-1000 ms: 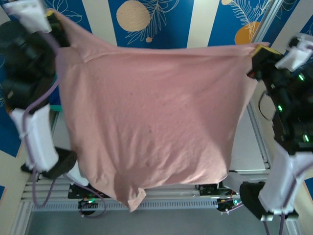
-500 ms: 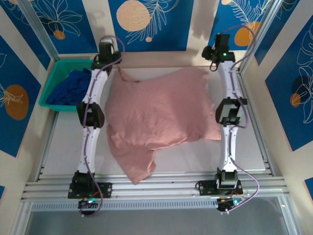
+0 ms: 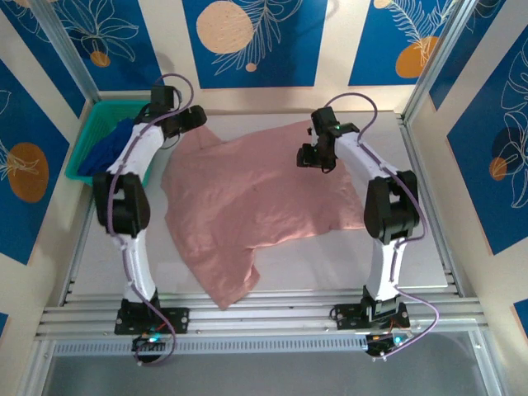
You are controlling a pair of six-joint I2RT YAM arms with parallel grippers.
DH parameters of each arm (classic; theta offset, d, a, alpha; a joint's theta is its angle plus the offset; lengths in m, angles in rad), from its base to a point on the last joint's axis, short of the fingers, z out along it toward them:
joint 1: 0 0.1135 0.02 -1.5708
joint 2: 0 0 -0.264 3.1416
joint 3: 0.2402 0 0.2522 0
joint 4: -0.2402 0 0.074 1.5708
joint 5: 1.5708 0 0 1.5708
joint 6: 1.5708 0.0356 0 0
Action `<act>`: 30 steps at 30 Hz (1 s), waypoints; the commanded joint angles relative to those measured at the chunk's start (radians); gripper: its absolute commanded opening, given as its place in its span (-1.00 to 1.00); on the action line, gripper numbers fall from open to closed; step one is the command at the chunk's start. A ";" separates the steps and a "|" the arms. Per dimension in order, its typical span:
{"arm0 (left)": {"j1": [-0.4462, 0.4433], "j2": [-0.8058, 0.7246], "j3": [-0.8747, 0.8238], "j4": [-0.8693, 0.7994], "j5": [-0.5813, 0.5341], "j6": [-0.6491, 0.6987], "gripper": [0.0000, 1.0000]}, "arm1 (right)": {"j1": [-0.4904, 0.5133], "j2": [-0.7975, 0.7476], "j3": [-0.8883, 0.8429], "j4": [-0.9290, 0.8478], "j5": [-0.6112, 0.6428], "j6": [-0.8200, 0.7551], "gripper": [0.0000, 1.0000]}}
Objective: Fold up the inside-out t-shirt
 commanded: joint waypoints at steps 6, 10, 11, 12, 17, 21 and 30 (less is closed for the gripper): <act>-0.002 -0.241 -0.505 0.108 0.012 0.021 0.68 | -0.091 -0.088 -0.289 0.152 -0.093 0.009 0.04; -0.001 -0.160 -0.479 0.068 0.024 0.062 0.68 | -0.144 -0.055 -0.295 0.194 -0.176 0.024 0.03; -0.001 -0.132 -0.462 0.062 0.021 0.064 0.68 | -0.152 -0.036 -0.280 0.184 -0.180 0.026 0.03; 0.000 -0.102 -0.439 0.046 0.019 0.069 0.68 | -0.162 -0.016 -0.267 0.176 -0.179 0.028 0.03; 0.006 0.014 -0.346 0.001 -0.010 0.092 0.69 | -0.201 0.041 -0.231 0.133 -0.173 0.032 0.01; 0.008 0.100 -0.272 -0.038 -0.015 0.113 0.69 | -0.238 0.083 -0.204 0.092 -0.166 0.034 0.00; 0.008 0.241 -0.099 -0.128 0.020 0.152 0.70 | -0.283 0.151 -0.138 0.035 -0.133 0.040 -0.02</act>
